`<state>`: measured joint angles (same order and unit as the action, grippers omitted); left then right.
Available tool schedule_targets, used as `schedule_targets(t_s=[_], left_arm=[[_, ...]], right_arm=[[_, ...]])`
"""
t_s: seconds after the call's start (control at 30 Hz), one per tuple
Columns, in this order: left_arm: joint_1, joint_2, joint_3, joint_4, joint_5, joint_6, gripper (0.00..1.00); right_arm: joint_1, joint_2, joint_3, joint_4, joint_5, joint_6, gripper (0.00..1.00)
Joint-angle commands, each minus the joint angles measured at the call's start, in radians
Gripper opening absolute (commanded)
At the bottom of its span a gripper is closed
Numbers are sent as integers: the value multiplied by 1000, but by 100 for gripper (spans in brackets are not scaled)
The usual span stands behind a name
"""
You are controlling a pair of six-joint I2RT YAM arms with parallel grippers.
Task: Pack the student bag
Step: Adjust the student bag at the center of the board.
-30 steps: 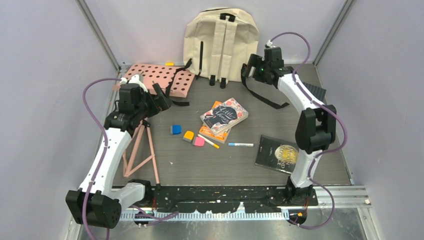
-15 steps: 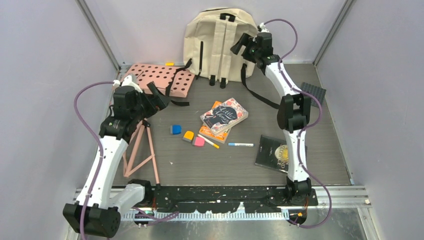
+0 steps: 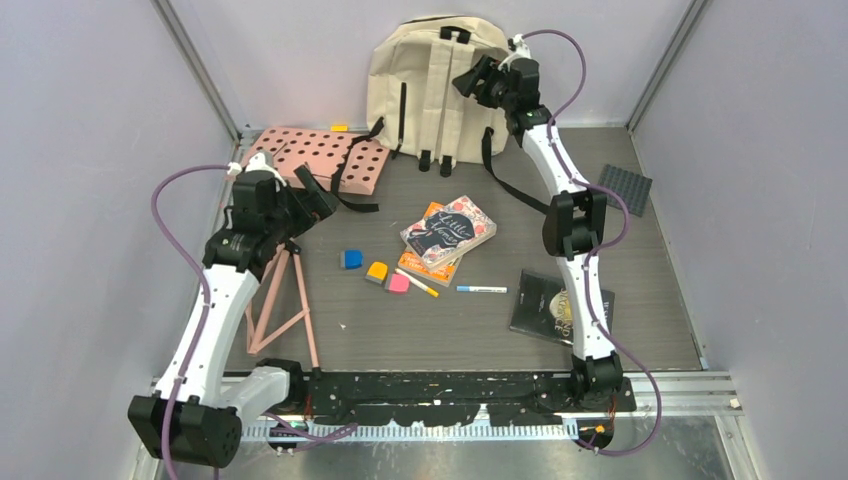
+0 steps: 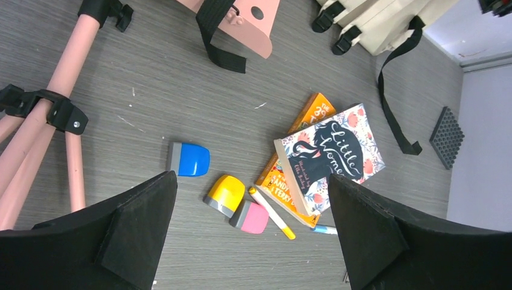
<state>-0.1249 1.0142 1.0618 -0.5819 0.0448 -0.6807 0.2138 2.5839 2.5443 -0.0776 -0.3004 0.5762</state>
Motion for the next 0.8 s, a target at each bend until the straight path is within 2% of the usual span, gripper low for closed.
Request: schedule_targets(t_s=[0.0, 0.13, 0.3, 0.37, 0.4, 0.47, 0.77], left_arm=[[-3, 41, 60, 16, 22, 11, 99], [-2, 53, 69, 12, 27, 12, 99], [-2, 30, 55, 19, 13, -5, 99], [-2, 17, 46, 23, 7, -15, 99], [-2, 13, 47, 20, 6, -19, 99], [-2, 4, 49, 13, 6, -29, 99], [-3, -9, 75, 36, 15, -72, 99]], right_arm=[[23, -9, 56, 71, -36, -3, 71], [33, 4, 85, 71, -27, 1, 59], [41, -11, 105, 65, -21, 6, 36], [41, -35, 99, 57, -13, -2, 24], [41, -56, 96, 51, 0, -17, 10], [41, -97, 78, 47, 19, -41, 2], [46, -295, -17, -15, -41, -184, 1]])
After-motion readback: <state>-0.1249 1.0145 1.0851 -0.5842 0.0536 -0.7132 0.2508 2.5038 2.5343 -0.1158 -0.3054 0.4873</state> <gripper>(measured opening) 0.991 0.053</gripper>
